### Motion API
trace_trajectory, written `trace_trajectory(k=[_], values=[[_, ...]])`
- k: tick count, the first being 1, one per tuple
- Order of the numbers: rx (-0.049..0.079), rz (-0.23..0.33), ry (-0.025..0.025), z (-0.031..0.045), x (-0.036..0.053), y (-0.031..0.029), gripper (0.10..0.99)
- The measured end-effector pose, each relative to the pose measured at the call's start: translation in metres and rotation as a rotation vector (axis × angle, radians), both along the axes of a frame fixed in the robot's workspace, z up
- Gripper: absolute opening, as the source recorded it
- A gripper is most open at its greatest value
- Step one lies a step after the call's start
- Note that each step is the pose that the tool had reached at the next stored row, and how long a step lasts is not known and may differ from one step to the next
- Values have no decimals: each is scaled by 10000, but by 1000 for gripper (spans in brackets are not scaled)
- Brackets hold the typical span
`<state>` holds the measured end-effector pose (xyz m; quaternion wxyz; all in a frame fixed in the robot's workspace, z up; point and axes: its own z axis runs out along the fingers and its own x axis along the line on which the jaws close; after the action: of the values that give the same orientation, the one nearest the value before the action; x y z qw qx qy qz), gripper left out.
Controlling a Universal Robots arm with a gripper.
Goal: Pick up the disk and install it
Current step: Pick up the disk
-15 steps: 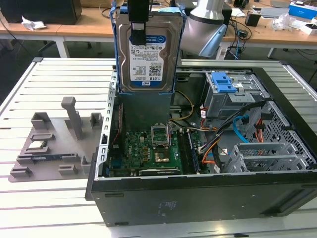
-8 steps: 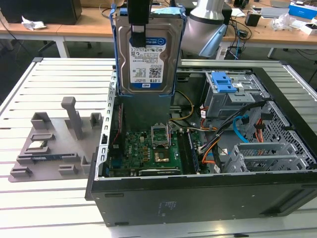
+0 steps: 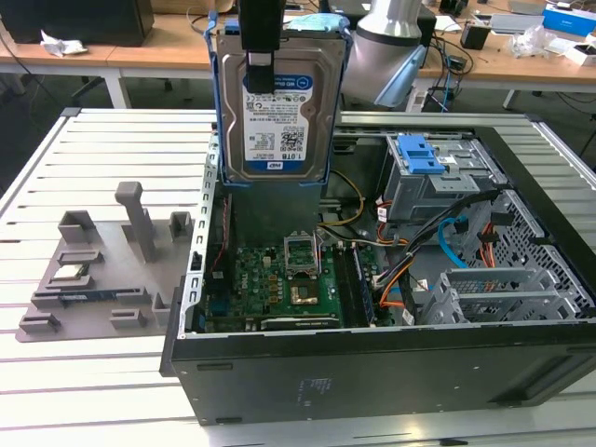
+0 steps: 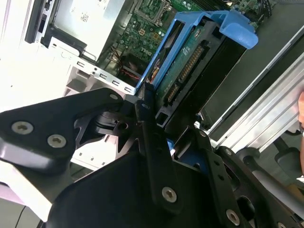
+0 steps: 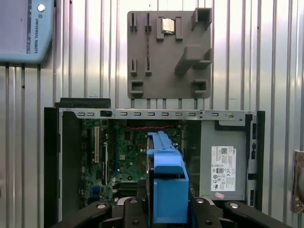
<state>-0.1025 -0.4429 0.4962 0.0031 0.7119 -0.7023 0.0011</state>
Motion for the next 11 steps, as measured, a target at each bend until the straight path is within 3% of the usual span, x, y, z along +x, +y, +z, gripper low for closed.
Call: trace_trajectory(k=[2,8,10,11], values=[[0,0,0,-4,0,-23,365],[1,-1,0,-23,0,-168,365],[0,0,0,-28,0,-232,365],[0,0,1,-31,0,-296,365]])
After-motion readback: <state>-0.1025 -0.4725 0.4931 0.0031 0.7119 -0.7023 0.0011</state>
